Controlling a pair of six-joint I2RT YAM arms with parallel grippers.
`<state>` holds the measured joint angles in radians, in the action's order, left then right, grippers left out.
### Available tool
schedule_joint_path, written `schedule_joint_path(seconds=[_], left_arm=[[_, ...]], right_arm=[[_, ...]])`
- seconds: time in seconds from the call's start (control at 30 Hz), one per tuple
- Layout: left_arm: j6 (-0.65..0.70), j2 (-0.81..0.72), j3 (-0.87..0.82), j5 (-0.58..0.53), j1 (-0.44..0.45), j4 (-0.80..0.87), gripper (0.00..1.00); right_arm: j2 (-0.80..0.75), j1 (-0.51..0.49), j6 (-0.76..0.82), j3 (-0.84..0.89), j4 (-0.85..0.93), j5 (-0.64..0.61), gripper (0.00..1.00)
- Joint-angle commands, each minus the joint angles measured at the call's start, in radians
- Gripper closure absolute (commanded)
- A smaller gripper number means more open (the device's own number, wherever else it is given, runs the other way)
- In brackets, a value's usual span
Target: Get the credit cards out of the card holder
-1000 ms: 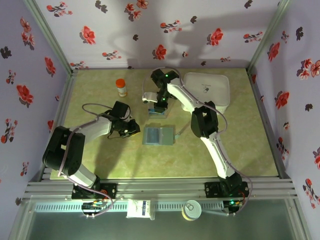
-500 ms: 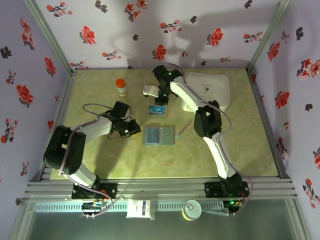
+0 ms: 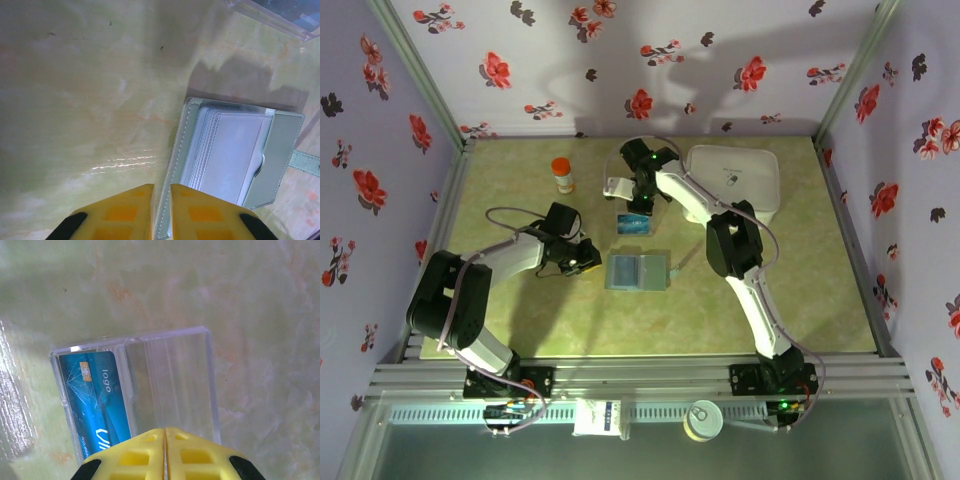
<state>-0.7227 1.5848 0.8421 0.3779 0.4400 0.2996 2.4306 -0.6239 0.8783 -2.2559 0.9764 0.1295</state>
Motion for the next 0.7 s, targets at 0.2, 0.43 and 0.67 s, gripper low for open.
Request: schedule_joint_path(seconds=[0.2,0.43,0.67], left_arm=[[-0.001,-0.024,-0.006,0.017,-0.007,-0.023,0.85],[0.001,0.002,-0.02,0.056,-0.007,-0.074,0.85],[-0.005,0.021,-0.038,0.093,0.001,-0.111,0.87]], right_arm=[[-0.129,-0.018,-0.137,0.052,-0.084,-0.091,0.84],[-0.287,-0.061,-0.47,0.248,-0.218,-0.13,0.78],[-0.475,-0.095,-1.029,0.569,-0.417,-0.066,0.75]])
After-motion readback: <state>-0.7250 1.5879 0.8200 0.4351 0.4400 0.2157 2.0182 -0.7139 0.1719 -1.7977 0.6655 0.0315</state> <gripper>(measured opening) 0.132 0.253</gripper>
